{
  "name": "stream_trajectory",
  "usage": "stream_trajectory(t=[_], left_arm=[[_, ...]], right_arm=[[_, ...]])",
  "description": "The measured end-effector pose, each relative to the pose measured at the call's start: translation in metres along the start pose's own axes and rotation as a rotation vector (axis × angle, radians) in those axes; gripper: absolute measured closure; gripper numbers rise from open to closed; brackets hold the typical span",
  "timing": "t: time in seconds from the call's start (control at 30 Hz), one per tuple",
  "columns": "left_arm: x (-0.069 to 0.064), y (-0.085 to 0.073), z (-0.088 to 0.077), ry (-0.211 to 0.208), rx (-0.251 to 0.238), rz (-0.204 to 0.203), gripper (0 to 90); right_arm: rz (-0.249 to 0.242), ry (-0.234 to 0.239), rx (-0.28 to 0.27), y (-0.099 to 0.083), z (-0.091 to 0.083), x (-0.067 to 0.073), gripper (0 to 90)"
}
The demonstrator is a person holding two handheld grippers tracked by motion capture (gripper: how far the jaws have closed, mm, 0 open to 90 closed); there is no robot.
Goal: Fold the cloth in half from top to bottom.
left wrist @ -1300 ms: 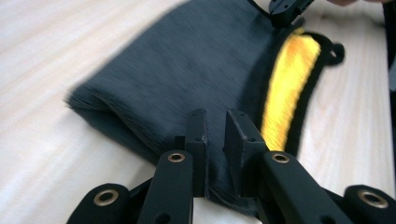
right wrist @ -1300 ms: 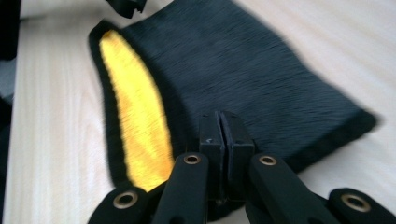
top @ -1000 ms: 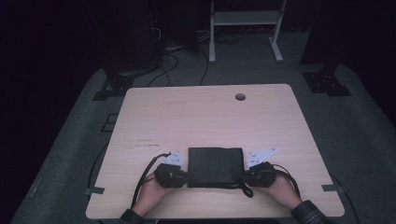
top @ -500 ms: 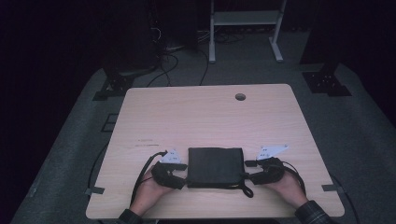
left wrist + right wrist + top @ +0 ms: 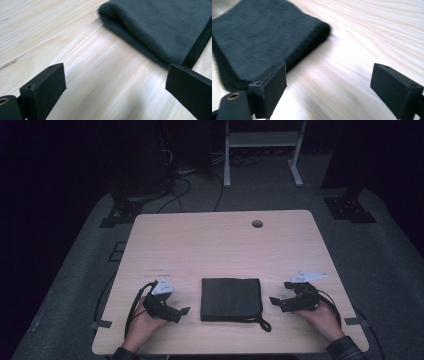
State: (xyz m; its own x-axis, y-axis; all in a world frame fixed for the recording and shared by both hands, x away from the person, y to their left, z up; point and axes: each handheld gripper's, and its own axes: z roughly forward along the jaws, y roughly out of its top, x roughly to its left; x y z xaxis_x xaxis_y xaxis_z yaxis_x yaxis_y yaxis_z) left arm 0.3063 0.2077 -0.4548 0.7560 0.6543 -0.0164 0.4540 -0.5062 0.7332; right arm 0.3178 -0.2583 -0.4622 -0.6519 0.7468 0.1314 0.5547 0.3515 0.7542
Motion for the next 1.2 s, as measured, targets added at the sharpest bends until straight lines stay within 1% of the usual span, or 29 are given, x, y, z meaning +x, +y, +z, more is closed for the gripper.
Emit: stream_trajectory(t=[0.07, 0.13, 0.23, 0.43, 0.53, 0.57, 0.67, 0.7, 0.73, 0.77, 0.83, 1.2], left_arm=[[0.003, -0.006, -0.004, 0.008, 0.004, -0.013, 0.0], [0.007, -0.014, -0.006, 0.022, 0.014, -0.024, 0.0], [0.011, -0.027, -0.010, 0.040, 0.047, -0.035, 0.0], [0.016, -0.042, -0.016, 0.065, 0.058, -0.045, 0.0], [0.017, -0.047, -0.015, 0.074, 0.075, -0.042, 0.0], [0.017, -0.049, -0.016, 0.079, 0.072, -0.034, 0.0], [0.018, -0.051, -0.017, 0.079, 0.060, -0.033, 0.0], [0.019, -0.052, -0.017, 0.077, 0.052, -0.029, 0.0], [0.019, -0.053, -0.017, 0.075, 0.042, -0.029, 0.0], [0.019, -0.054, -0.017, 0.073, 0.032, -0.026, 0.0], [0.019, -0.054, -0.017, 0.072, 0.030, -0.022, 0.0], [0.019, -0.054, -0.017, 0.071, 0.029, -0.022, 0.0]], right_arm=[[0.023, -0.018, -0.007, -0.005, -0.003, -0.005, 9.1], [0.030, -0.041, -0.010, -0.008, -0.006, -0.009, 8.7], [0.029, -0.077, -0.014, -0.015, -0.010, -0.013, 7.9], [0.034, -0.121, -0.012, -0.025, -0.016, -0.019, 7.9], [0.033, -0.144, 0.006, -0.031, -0.017, -0.022, 7.6], [0.035, -0.152, 0.013, -0.032, -0.016, -0.023, 7.5], [0.033, -0.172, 0.029, -0.037, -0.015, -0.026, 7.3], [0.032, -0.176, 0.039, -0.038, -0.014, -0.027, 6.5], [0.025, -0.189, 0.038, -0.039, -0.013, -0.028, 4.6], [0.013, -0.190, 0.047, -0.039, -0.012, -0.028, 2.6], [0.002, -0.183, 0.055, -0.039, -0.012, -0.028, 2.2], [0.002, -0.183, 0.055, -0.039, -0.012, -0.028, 2.2]])
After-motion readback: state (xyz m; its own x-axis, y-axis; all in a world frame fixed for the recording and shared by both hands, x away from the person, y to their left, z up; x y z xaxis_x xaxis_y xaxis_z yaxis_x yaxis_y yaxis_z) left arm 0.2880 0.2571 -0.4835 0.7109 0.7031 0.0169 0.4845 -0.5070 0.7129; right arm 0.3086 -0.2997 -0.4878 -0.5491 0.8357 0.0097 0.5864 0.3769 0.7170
